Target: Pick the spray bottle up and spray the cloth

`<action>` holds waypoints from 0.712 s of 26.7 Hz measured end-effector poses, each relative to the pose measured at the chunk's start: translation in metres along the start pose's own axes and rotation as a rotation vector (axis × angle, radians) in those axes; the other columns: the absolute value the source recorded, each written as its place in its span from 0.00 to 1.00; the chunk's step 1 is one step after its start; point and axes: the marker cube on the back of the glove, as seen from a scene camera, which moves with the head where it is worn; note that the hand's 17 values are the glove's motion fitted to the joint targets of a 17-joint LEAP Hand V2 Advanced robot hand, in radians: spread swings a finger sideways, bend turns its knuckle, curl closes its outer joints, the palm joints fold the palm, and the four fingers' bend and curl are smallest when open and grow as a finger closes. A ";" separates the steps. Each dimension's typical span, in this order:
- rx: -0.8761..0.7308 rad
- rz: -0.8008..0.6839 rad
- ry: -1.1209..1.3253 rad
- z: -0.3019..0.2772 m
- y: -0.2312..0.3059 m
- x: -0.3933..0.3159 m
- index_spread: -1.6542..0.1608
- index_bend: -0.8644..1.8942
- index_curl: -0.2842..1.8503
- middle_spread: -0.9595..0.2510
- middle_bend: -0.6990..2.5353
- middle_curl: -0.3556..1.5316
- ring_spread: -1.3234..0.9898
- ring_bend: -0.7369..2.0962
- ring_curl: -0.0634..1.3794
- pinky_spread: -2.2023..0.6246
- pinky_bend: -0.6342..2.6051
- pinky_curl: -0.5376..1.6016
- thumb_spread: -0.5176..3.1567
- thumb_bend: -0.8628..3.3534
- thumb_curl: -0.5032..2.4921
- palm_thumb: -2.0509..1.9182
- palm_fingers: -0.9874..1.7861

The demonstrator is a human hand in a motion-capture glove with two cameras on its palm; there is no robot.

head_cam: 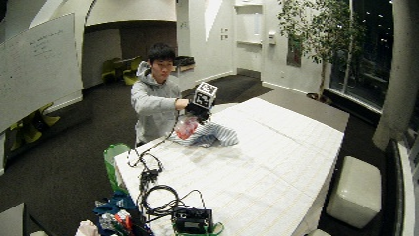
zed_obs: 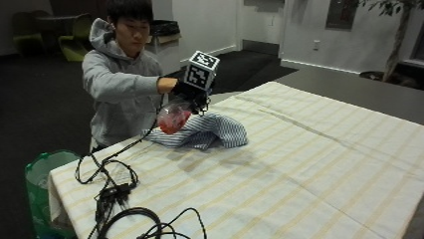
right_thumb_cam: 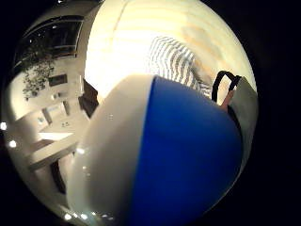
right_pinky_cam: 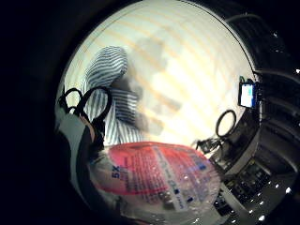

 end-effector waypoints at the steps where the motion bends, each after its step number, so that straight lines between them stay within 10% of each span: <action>1: 0.000 0.002 0.003 0.001 0.000 -0.001 0.80 0.47 0.39 0.71 0.41 0.46 0.49 0.48 0.37 0.68 0.31 0.43 0.15 0.20 0.41 0.77 0.86; 19: 0.143 -0.130 -0.181 -0.008 0.004 -0.046 0.80 0.47 0.39 0.71 0.41 0.46 0.49 0.48 0.37 0.68 0.31 0.44 0.15 0.20 0.41 0.77 0.86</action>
